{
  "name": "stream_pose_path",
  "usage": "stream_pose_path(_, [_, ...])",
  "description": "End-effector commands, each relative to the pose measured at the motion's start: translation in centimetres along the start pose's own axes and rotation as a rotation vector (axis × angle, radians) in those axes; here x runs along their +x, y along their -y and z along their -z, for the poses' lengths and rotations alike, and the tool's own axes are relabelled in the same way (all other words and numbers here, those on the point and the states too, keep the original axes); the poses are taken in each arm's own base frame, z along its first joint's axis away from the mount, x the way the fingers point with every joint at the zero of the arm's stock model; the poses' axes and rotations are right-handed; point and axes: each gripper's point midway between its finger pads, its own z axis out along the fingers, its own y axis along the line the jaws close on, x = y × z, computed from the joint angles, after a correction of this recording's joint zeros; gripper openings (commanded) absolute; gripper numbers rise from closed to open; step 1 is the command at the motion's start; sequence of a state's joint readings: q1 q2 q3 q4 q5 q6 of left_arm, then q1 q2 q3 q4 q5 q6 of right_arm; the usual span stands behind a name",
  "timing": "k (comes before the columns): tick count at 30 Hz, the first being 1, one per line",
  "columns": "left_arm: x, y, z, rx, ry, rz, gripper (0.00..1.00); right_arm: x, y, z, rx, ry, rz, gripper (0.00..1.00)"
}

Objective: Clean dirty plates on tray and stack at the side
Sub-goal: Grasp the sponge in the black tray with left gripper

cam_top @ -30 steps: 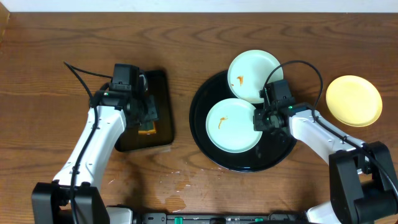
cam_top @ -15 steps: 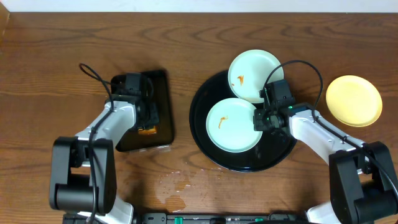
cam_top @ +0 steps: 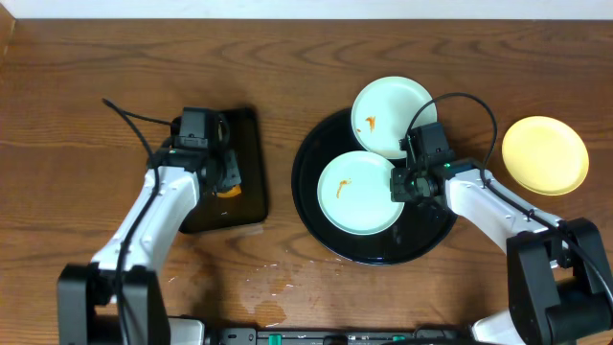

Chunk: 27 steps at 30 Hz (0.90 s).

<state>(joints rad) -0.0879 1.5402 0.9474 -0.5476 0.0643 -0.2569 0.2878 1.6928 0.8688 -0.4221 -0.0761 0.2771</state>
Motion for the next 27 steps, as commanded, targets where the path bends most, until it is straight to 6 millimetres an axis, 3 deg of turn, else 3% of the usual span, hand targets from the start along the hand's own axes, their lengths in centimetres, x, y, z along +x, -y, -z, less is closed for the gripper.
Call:
stream_pose_path(1, [-0.3, 0.2, 0.5, 0.004, 0.008, -0.014, 0.25, 1.2, 2.9, -0.7, 0.132, -0.027, 0.000, 0.01])
stream_pose_path(8, [1.2, -0.6, -2.4, -0.034, -0.074, -0.014, 0.29, 1.2, 2.9, -0.7, 0.132, -0.028, 0.000, 0.01])
stream_pose_path(10, [0.9, -0.5, -3.3, -0.032, -0.068, -0.014, 0.38, 1.2, 2.9, -0.7, 0.132, -0.027, 0.001, 0.01])
stream_pose_path(17, [-0.6, 0.0, -7.2, -0.018, -0.026, -0.040, 0.39, 1.3, 2.7, -0.8, 0.123, -0.030, 0.000, 0.01])
stream_pose_path(19, [-0.3, -0.1, -8.2, -0.023, -0.042, -0.040, 0.33, 1.3, 2.6, -0.8, 0.117, -0.031, 0.000, 0.01])
stream_pose_path(22, [0.5, -0.4, -8.9, -0.033, -0.073, -0.039, 0.08, 1.3, 2.6, -0.8, 0.117, -0.032, 0.000, 0.01])
stream_pose_path(27, [0.4, -0.3, -7.1, -0.033, -0.073, -0.038, 0.08, 1.3, 2.6, -0.8, 0.117, -0.032, 0.000, 0.01])
